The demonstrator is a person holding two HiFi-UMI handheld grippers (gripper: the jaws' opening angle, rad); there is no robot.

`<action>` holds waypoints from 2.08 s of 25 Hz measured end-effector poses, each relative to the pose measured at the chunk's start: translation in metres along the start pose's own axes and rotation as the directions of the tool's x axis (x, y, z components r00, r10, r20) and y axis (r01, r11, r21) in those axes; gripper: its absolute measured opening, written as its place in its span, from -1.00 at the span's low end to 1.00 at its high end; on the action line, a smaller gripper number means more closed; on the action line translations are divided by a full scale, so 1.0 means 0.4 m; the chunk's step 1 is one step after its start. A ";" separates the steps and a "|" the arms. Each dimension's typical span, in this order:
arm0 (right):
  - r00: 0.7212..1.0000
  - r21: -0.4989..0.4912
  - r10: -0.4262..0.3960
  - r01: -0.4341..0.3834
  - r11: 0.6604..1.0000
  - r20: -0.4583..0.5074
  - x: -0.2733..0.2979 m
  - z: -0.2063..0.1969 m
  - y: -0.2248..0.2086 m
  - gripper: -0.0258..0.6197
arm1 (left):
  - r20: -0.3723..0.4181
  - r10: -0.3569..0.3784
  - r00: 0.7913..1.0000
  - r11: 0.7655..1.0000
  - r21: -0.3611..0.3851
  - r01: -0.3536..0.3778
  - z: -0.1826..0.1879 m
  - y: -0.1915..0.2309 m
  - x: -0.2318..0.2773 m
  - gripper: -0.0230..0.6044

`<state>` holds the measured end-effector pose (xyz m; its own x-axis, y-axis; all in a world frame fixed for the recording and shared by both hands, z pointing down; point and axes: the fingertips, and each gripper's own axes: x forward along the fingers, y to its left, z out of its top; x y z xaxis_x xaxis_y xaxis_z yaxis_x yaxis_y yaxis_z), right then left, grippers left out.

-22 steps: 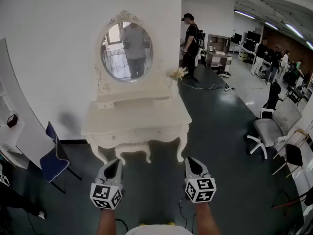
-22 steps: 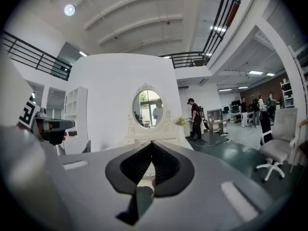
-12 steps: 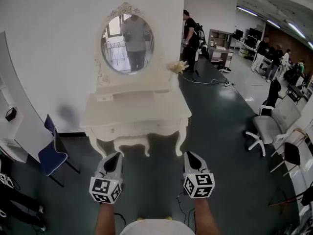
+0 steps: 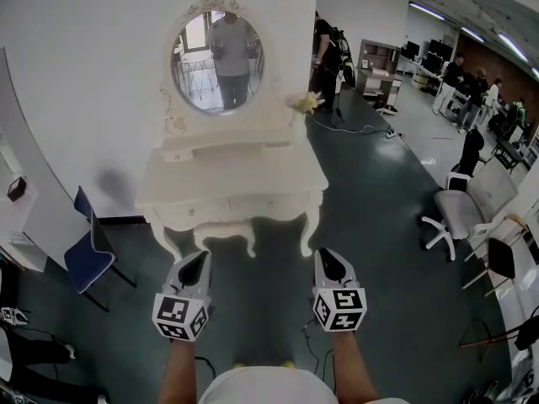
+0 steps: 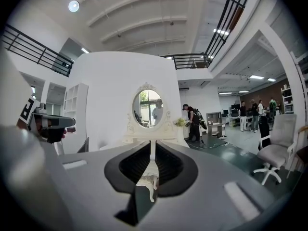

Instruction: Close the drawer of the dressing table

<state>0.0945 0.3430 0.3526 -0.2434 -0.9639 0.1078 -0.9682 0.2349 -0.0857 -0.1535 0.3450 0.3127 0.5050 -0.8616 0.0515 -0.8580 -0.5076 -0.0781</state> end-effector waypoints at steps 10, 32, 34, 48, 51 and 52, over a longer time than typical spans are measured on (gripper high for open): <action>1.000 0.012 0.013 -0.013 1.000 -0.022 0.009 -0.020 -0.030 -0.73 | -0.014 -0.007 1.000 1.000 0.008 0.007 -0.006 -0.033 0.029 -0.94; 0.998 0.051 0.050 -0.049 0.997 -0.030 -0.013 -0.066 -0.201 -0.73 | -0.040 0.014 0.999 0.999 0.049 -0.012 -0.014 -0.182 0.114 -0.93; 0.998 0.054 0.047 -0.046 0.998 -0.028 -0.015 -0.066 -0.211 -0.73 | -0.040 0.010 0.999 0.999 0.051 -0.008 -0.013 -0.187 0.124 -0.93; 0.998 0.031 0.047 -0.046 0.998 -0.033 0.145 -0.084 -0.230 -0.73 | -0.028 -0.006 1.000 0.999 0.041 0.008 -0.054 -0.104 0.266 -0.93; 0.998 0.023 0.046 -0.045 0.999 -0.038 0.223 -0.073 -0.233 -0.73 | -0.030 -0.012 0.999 0.999 0.031 0.013 -0.063 -0.053 0.331 -0.93; 0.998 0.021 0.045 -0.044 0.999 -0.040 0.253 -0.069 -0.234 -0.73 | -0.031 -0.014 0.999 0.999 0.030 0.015 -0.065 -0.032 0.356 -0.93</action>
<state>0.1587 0.2268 0.3990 -0.2884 -0.9468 0.1430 -0.9553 0.2742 -0.1108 -0.0730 0.2292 0.3468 0.5137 -0.8540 0.0830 -0.8473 -0.5201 -0.1075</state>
